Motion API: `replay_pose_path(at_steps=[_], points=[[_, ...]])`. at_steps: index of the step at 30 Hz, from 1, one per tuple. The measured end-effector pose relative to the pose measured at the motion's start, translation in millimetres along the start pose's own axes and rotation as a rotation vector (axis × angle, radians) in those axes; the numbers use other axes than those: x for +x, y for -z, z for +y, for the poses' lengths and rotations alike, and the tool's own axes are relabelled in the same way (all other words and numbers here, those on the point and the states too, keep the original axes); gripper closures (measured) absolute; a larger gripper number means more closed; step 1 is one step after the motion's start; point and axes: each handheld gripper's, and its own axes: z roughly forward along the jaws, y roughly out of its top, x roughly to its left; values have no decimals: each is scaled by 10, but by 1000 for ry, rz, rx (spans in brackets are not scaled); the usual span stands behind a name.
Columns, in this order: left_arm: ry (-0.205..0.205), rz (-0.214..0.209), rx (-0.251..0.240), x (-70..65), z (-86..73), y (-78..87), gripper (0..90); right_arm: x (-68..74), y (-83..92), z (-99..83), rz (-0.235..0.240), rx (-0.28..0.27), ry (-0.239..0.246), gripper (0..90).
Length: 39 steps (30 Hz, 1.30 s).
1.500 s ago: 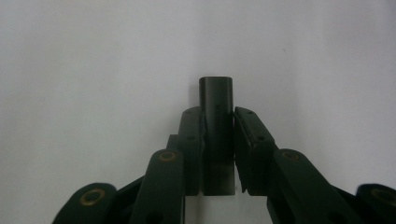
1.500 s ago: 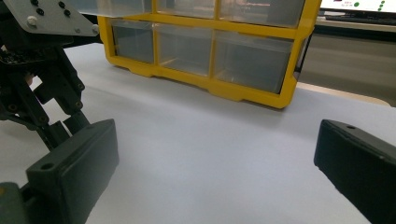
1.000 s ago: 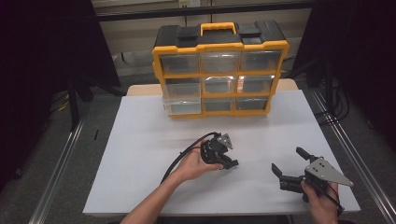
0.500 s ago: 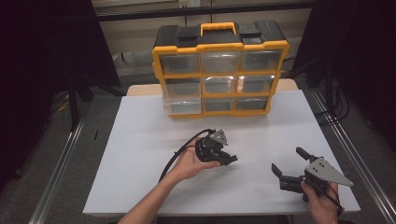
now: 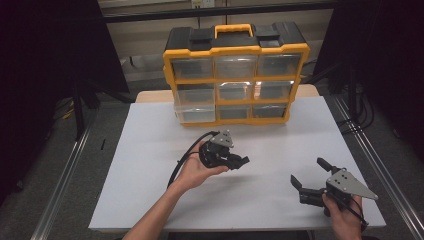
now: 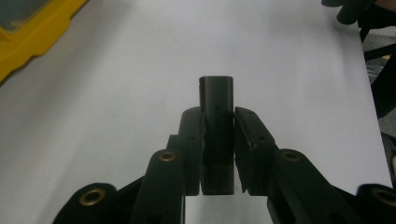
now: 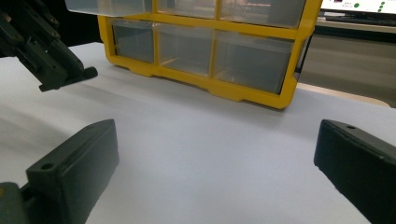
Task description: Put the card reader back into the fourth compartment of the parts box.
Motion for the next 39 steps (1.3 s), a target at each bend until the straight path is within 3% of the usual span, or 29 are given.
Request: replay_pose_path(at_steps=[16, 25, 36, 39], points=[[-3, 33, -85, -28, 73, 275, 738, 1, -1, 0, 1, -2, 1, 0], [5, 53, -118, -1, 87, 398, 738, 0, -2, 0, -1, 0, 0, 0], [27, 81, -193, 34, 135, 591, 738, -3, -4, 0, -2, 0, 2, 0], [19, 88, -191, 41, 152, 603, 738, -4, -5, 0, -4, 1, 2, 0]])
